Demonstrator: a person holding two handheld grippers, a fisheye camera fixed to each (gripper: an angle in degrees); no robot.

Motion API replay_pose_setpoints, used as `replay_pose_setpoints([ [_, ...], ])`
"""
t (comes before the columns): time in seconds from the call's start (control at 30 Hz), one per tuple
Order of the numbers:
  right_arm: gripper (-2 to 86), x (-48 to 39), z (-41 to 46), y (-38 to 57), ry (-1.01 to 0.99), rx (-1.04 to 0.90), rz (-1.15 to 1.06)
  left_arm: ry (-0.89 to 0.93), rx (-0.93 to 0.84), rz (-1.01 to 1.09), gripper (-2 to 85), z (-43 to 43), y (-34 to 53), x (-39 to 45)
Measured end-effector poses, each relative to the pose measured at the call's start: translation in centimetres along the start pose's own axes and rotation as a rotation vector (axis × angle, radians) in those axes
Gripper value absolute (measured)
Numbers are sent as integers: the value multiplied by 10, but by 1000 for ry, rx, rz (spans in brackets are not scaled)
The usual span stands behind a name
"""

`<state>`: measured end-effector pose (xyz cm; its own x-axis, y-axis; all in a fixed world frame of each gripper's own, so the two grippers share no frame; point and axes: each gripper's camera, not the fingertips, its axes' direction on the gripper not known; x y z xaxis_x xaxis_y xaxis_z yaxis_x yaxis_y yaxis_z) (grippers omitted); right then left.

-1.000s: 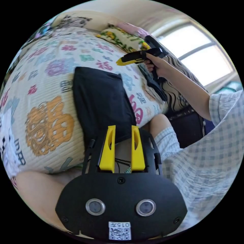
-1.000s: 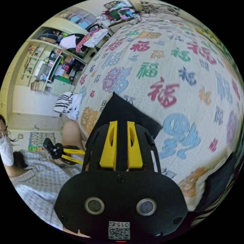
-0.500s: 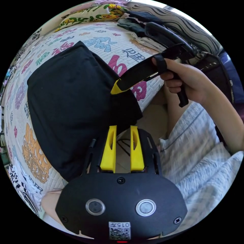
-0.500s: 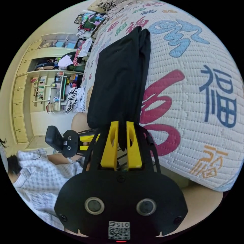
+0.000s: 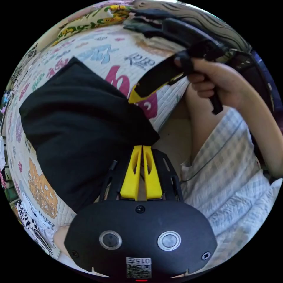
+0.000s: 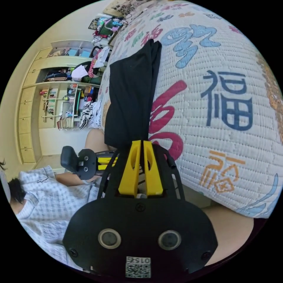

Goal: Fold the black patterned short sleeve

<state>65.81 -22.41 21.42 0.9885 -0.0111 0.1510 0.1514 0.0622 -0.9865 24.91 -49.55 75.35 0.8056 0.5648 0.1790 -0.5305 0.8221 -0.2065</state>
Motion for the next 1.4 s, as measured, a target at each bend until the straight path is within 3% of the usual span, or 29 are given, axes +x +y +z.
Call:
replay_pose_setpoints([
  [0.07, 28, -8, -19, -3, 43, 45, -4, 14, -53, -25, 10, 11, -4, -12],
  [0.23, 72, -26, -82, -30, 30, 276, -74, 201, 13, -52, 66, -29, -2, -32],
  [0.4, 89, -30, -95, -90, 80, 230, -69, 13, 93, -88, 80, -73, 7, -55],
  [0.53, 25, -28, -85, -126, 158, 138, -35, -109, 75, -223, 76, -87, 32, -106],
  [0.67, 2, -27, -86, -133, 226, 100, -39, -86, -89, -307, 52, -57, 51, -150],
  [0.9, -1, -30, -112, -107, 173, 189, -47, 17, -105, -363, 54, -78, 57, -196],
  [1.0, 3, -24, -133, -91, 112, 242, -48, 82, 12, -400, 63, -124, 69, -228],
  [1.07, 14, -17, -151, -80, 81, 305, -40, 147, 188, -423, 73, -167, 73, -269],
  [1.17, 88, -6, -159, -78, -45, 317, -58, 192, 343, -449, 99, -195, 60, -336],
  [1.27, 128, 2, -147, -86, -102, 234, -38, 257, 395, -477, 113, -197, 34, -403],
  [1.4, 119, 5, -133, -94, -146, 206, -52, 297, 373, -500, 122, -185, 6, -464],
])
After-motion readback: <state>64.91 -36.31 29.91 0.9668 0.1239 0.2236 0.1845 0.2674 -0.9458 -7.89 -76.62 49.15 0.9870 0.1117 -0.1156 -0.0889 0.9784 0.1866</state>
